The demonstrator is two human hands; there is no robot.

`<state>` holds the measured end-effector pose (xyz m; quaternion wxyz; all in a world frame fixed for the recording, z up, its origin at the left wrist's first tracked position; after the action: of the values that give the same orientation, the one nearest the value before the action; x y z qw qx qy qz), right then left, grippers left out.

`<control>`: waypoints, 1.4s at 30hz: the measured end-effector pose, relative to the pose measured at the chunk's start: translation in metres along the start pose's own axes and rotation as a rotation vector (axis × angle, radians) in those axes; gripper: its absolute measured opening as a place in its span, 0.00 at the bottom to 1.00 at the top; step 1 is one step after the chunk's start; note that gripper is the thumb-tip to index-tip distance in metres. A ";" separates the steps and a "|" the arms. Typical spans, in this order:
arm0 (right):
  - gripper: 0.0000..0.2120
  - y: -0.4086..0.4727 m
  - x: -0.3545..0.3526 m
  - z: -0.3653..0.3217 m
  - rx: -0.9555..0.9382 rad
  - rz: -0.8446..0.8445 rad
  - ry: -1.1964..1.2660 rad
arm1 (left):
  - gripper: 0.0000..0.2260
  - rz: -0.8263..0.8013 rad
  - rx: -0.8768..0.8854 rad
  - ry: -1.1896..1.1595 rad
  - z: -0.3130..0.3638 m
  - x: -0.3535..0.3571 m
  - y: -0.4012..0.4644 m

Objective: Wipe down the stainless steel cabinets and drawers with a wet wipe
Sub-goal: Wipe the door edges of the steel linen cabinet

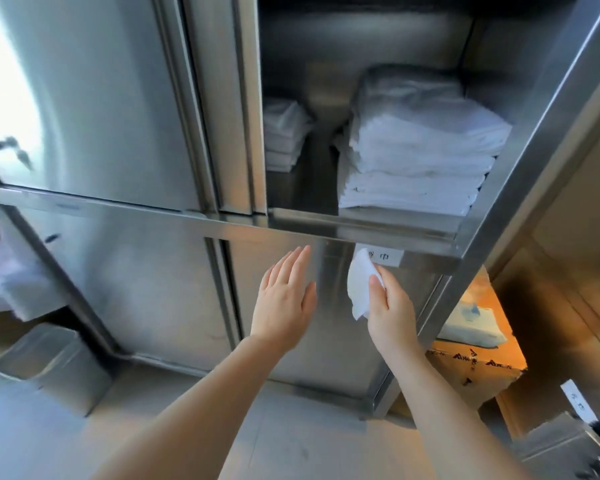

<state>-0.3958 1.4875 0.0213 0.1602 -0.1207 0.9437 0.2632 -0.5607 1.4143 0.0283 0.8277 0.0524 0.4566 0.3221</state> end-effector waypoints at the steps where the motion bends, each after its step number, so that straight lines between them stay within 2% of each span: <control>1: 0.18 0.001 0.001 -0.016 0.004 -0.001 0.028 | 0.24 0.025 -0.019 -0.013 0.001 -0.019 0.000; 6: 0.13 0.002 0.024 -0.085 0.002 -0.021 0.268 | 0.24 0.152 -0.052 -0.036 0.006 -0.104 0.005; 9: 0.12 0.006 0.044 -0.112 -0.004 -0.041 0.360 | 0.25 0.154 -0.055 -0.068 0.006 -0.134 0.012; 12: 0.13 0.012 0.063 -0.139 -0.052 -0.079 0.414 | 0.26 0.067 -0.030 -0.153 0.002 -0.146 0.027; 17: 0.14 0.042 0.108 -0.180 -0.133 -0.135 0.390 | 0.26 -0.222 -0.091 -0.456 -0.030 -0.160 0.072; 19: 0.14 0.058 0.132 -0.196 -0.149 -0.138 0.382 | 0.25 -0.253 -0.090 -0.507 -0.048 -0.176 0.094; 21: 0.13 0.074 0.156 -0.214 -0.182 -0.113 0.377 | 0.20 -0.206 -0.042 -0.497 -0.067 -0.200 0.118; 24: 0.11 0.099 0.184 -0.237 -0.201 -0.025 0.331 | 0.05 -0.114 0.003 -0.499 -0.094 -0.238 0.154; 27: 0.08 0.121 0.204 -0.261 -0.198 0.046 0.314 | 0.09 -0.064 0.044 -0.504 -0.109 -0.269 0.186; 31: 0.04 0.156 0.214 -0.299 -0.235 0.125 0.355 | 0.06 -0.023 0.116 -0.548 -0.104 -0.298 0.228; 34: 0.07 0.190 0.203 -0.324 -0.292 0.241 0.180 | 0.05 0.035 0.170 -0.562 -0.088 -0.321 0.260; 37: 0.05 0.225 0.182 -0.353 -0.397 0.379 -0.010 | 0.05 0.125 0.223 -0.556 -0.064 -0.348 0.289; 42: 0.14 0.263 0.154 -0.423 -0.780 0.610 -0.355 | 0.04 0.257 0.238 -0.537 -0.016 -0.390 0.330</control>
<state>-0.7205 1.4578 0.4275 0.1771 0.1551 0.7261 0.6460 -0.8802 1.4441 0.4264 0.8591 0.2893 0.2462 0.3430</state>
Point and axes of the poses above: each hand's wrist, its own y-axis towards the middle knuckle, its own x-axis out of the palm, z = x × y, the point moved 8 cm from there along y, towards the middle knuckle, and after that the axes turned 14 degrees about -x, right-handed, at the moved point
